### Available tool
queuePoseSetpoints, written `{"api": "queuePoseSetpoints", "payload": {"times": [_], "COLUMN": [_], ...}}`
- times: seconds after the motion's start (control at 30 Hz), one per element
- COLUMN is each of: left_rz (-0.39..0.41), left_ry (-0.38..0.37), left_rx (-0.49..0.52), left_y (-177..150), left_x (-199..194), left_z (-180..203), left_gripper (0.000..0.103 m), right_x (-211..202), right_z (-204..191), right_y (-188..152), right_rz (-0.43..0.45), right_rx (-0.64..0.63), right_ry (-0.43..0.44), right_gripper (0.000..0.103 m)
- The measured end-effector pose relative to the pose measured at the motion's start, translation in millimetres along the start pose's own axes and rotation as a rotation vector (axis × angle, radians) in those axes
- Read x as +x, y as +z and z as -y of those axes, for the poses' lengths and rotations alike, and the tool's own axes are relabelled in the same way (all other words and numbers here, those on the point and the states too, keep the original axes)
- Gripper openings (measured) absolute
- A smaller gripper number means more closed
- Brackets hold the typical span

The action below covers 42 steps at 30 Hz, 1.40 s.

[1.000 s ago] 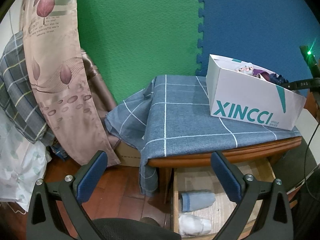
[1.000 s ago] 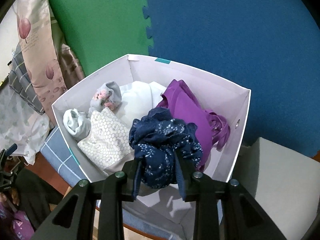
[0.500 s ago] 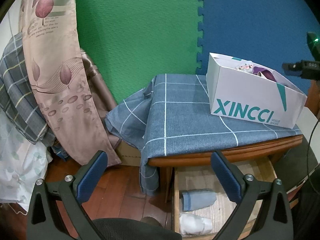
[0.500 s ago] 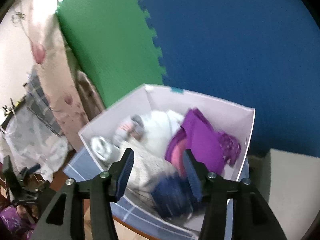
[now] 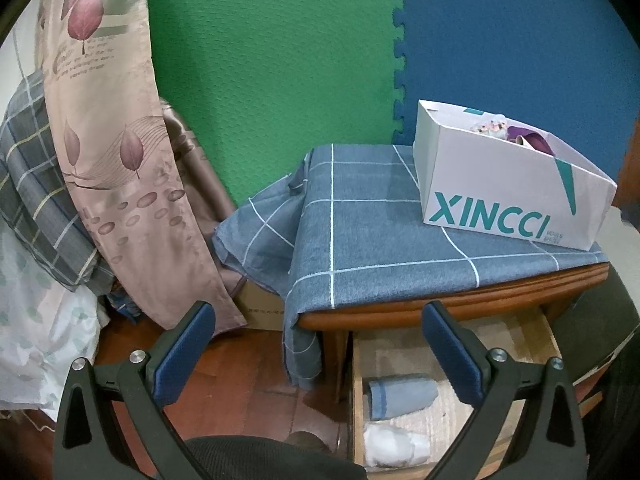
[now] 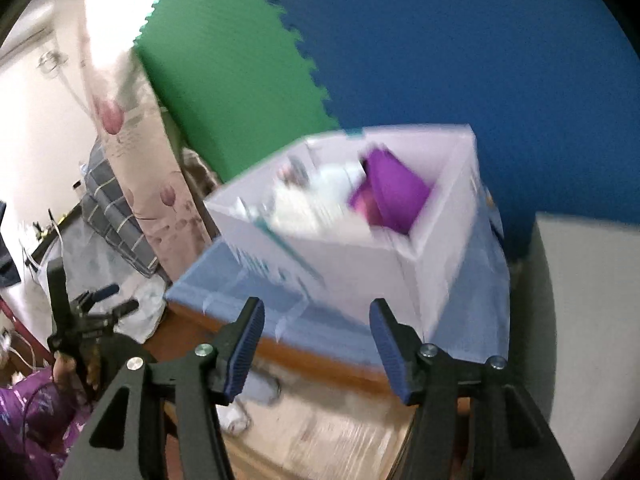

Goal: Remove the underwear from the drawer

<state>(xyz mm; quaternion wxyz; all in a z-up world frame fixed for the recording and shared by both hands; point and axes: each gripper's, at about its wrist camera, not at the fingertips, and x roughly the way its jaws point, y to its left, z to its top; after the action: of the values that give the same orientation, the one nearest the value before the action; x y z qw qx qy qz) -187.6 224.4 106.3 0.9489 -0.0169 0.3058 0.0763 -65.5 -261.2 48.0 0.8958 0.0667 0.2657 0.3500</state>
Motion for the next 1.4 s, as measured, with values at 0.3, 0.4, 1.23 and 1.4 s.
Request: {"api": "queuePoseSetpoints", "payload": {"times": [0.3, 0.4, 1.23, 1.4], "left_rz": [-0.028, -0.102, -0.482, -0.494], "left_ry": [0.009, -0.054, -0.128, -0.141], "left_rx": [0.151, 0.293, 1.163, 1.27], "left_y": [-6, -14, -142, -154], "left_x": [4, 12, 120, 137], "left_z": [22, 41, 157, 144], "left_gripper": [0.102, 0.102, 0.082, 0.082], "right_x": [3, 2, 0, 2], "right_z": [28, 26, 37, 41], "right_y": [-63, -64, -66, -66], "right_rz": [-0.061, -0.05, -0.04, -0.045], "right_rx": [0.124, 0.108, 0.16, 0.184], "right_ry": [-0.028, -0.006, 0.066, 0.079], "right_gripper": [0.056, 0.056, 0.056, 0.056]}}
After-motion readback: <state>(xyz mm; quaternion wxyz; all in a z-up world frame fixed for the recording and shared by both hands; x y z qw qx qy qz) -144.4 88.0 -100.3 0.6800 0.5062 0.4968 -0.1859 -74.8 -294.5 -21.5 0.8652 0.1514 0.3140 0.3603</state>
